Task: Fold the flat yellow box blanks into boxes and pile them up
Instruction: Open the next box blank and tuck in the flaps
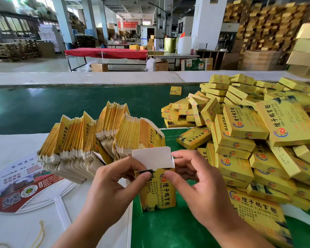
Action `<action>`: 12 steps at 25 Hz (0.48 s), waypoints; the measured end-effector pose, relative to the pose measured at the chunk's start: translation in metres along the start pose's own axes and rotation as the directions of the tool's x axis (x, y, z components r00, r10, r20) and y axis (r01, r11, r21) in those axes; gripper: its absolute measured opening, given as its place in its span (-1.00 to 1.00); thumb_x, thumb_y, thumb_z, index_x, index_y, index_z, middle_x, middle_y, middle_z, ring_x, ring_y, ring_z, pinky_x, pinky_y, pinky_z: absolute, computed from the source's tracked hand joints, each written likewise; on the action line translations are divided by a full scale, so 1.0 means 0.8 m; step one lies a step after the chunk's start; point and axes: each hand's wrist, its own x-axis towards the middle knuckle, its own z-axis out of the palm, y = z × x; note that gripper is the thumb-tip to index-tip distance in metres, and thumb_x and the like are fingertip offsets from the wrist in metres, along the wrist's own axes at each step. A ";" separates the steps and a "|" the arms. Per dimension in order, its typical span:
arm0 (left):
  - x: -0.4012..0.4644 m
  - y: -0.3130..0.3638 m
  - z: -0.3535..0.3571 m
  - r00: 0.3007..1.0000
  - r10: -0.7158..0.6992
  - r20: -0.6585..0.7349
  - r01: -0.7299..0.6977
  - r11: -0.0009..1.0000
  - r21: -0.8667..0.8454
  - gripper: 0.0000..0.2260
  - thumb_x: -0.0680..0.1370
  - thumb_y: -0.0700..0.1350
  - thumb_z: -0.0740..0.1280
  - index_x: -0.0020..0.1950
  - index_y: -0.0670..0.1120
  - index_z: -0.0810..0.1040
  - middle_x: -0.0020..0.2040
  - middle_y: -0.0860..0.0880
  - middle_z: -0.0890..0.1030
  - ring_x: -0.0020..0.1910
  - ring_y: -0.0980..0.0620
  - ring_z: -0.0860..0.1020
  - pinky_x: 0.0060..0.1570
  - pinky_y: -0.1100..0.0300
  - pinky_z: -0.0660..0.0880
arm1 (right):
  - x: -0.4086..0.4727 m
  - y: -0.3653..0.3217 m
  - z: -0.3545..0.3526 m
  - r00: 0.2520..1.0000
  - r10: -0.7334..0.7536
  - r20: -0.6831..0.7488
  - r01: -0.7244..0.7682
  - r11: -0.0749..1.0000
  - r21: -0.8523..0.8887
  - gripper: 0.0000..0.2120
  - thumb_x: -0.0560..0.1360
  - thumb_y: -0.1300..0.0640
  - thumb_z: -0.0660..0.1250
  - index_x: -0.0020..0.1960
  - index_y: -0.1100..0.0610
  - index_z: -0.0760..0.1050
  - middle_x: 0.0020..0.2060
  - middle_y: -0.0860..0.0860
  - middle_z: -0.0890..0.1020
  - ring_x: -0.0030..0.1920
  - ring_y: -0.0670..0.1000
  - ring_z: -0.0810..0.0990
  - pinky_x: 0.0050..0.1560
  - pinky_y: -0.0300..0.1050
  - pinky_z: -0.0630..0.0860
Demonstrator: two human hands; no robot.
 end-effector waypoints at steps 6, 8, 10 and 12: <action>-0.001 -0.003 0.000 0.998 -0.062 0.012 0.063 0.995 -0.076 -0.85 0.44 0.11 0.39 -0.16 0.06 0.61 -0.24 0.03 0.66 -0.27 0.00 0.60 -0.28 0.14 0.56 | 0.001 -0.001 0.001 0.998 -0.068 -0.003 0.067 0.993 -0.099 -0.77 0.50 0.00 0.37 0.14 -0.02 0.50 -0.14 -0.15 0.66 -0.10 -0.21 0.65 -0.15 -0.34 0.59; -0.002 -0.002 0.000 0.998 -0.051 0.027 0.052 0.997 -0.061 -0.85 0.45 0.11 0.39 -0.15 0.05 0.62 -0.23 0.02 0.66 -0.26 -0.02 0.60 -0.28 0.07 0.57 | 0.002 0.000 -0.001 0.996 -0.079 0.037 0.083 0.987 -0.140 -0.80 0.52 0.01 0.33 0.12 0.03 0.54 -0.13 -0.11 0.65 -0.11 -0.15 0.63 -0.19 -0.22 0.60; -0.003 0.000 0.001 0.999 -0.030 0.043 0.031 0.999 -0.031 -0.86 0.46 0.11 0.39 -0.14 0.06 0.61 -0.23 0.03 0.66 -0.26 -0.02 0.59 -0.28 0.05 0.56 | 0.003 0.000 -0.002 0.992 -0.067 0.105 0.083 0.984 -0.159 -0.84 0.54 0.04 0.30 0.05 0.08 0.55 -0.14 -0.07 0.61 -0.15 -0.10 0.59 -0.24 -0.15 0.55; -0.003 0.002 0.002 0.999 -0.008 0.052 0.008 1.000 -0.005 -0.87 0.47 0.10 0.38 -0.13 0.07 0.61 -0.23 0.04 0.65 -0.25 -0.01 0.59 -0.28 0.09 0.54 | 0.005 0.000 -0.003 0.987 -0.048 0.154 0.073 0.985 -0.160 -0.86 0.53 0.04 0.28 -0.05 0.09 0.54 -0.22 -0.07 0.56 -0.22 -0.09 0.53 -0.29 -0.21 0.47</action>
